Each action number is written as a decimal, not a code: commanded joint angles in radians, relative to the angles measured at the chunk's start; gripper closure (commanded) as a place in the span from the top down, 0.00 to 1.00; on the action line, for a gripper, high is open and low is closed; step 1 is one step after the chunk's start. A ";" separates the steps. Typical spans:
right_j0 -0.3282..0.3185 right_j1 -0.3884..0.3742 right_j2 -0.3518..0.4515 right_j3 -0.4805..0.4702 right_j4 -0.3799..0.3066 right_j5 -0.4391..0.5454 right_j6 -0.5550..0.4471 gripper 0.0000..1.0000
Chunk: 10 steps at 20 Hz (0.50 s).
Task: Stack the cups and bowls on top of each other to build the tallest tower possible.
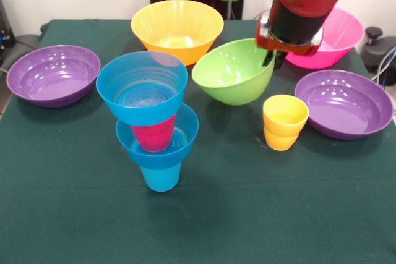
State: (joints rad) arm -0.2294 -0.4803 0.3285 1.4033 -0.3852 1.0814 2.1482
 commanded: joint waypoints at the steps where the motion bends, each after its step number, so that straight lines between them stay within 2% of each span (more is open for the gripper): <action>1: 0.000 -0.060 0.030 0.040 0.041 0.099 -0.050 0.00; 7: -0.006 -0.104 0.023 0.056 0.090 0.115 -0.028 0.00; 8: -0.005 -0.107 0.024 -0.010 0.095 0.174 -0.037 0.00; 9: -0.004 -0.114 0.019 -0.017 0.096 0.176 -0.032 0.00; 10: 0.002 -0.084 0.014 -0.072 0.087 0.192 -0.029 0.00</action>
State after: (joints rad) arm -0.2318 -0.5635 0.3284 1.4107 -0.3131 1.1207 2.1482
